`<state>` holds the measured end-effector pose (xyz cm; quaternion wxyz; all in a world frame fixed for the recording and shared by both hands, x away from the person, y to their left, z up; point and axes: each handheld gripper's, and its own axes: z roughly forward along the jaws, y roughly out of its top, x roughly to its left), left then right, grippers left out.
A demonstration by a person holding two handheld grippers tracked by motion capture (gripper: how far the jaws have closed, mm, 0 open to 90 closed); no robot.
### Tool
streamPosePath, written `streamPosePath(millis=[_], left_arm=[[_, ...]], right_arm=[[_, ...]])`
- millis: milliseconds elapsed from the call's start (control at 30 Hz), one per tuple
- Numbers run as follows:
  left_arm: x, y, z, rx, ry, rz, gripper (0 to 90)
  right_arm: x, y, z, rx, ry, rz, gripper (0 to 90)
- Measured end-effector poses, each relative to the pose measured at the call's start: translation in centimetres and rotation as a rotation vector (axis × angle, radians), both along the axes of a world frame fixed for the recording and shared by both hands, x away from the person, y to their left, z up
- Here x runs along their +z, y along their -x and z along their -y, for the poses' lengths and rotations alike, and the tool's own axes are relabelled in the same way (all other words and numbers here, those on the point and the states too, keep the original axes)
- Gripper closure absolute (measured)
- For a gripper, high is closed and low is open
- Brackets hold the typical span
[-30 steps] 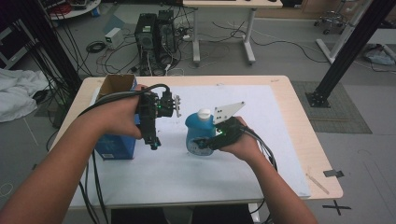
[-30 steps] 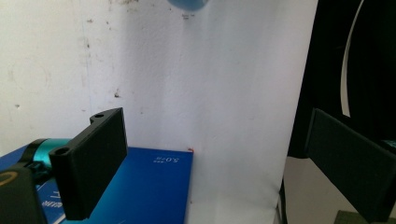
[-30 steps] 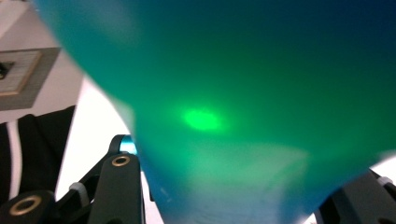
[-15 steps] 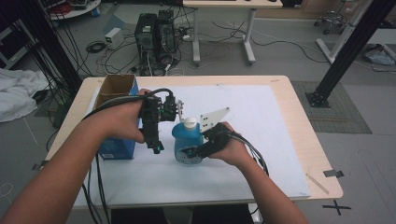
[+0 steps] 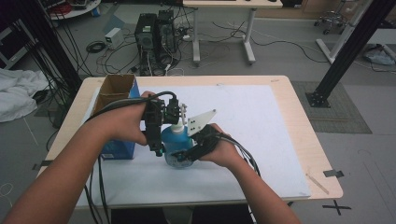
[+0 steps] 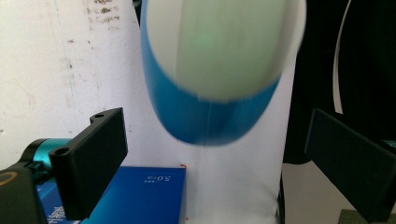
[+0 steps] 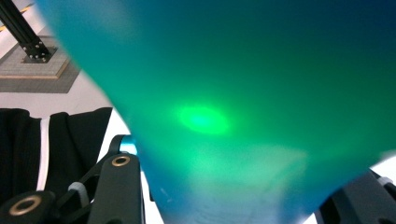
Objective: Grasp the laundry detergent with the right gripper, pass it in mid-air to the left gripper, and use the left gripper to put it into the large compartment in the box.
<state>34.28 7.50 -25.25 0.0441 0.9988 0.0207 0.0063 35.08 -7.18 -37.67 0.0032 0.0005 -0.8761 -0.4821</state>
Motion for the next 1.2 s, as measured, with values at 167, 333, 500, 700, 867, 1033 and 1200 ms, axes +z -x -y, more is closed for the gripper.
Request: streamPosePath(millis=[167, 333, 500, 700, 867, 1033, 1200], left_arm=[[-0.1, 0.1, 0.3, -0.007, -0.004, -0.004, 5.9], [-0.3, 0.1, 0.5, -0.012, -0.011, -0.004, 5.9], [-0.5, 0.2, 0.6, -0.014, -0.016, -0.003, 5.9], [-0.7, 0.3, 0.5, -0.012, -0.014, 0.000, 5.9], [-0.8, 0.3, 0.6, -0.019, -0.017, 0.006, 5.9], [-1.0, 0.3, 0.7, -0.027, -0.024, 0.006, 5.9], [-1.0, 0.3, 0.7, -0.031, -0.030, 0.006, 10.0]], right_arm=[[0.2, 0.2, -1.0, 0.018, -0.008, -0.006, 47.2], [0.4, 0.3, -1.8, 0.029, -0.009, -0.005, 47.2], [0.5, 0.4, -2.5, 0.041, -0.011, -0.004, 47.2], [0.7, 0.5, -2.9, 0.041, -0.013, -0.009, 47.2], [0.8, 0.5, -2.9, 0.044, -0.016, -0.007, 47.2], [0.8, 0.5, -2.9, 0.040, -0.016, -0.010, 47.1], [0.8, 0.5, -3.0, 0.041, -0.016, -0.010, 47.1]])
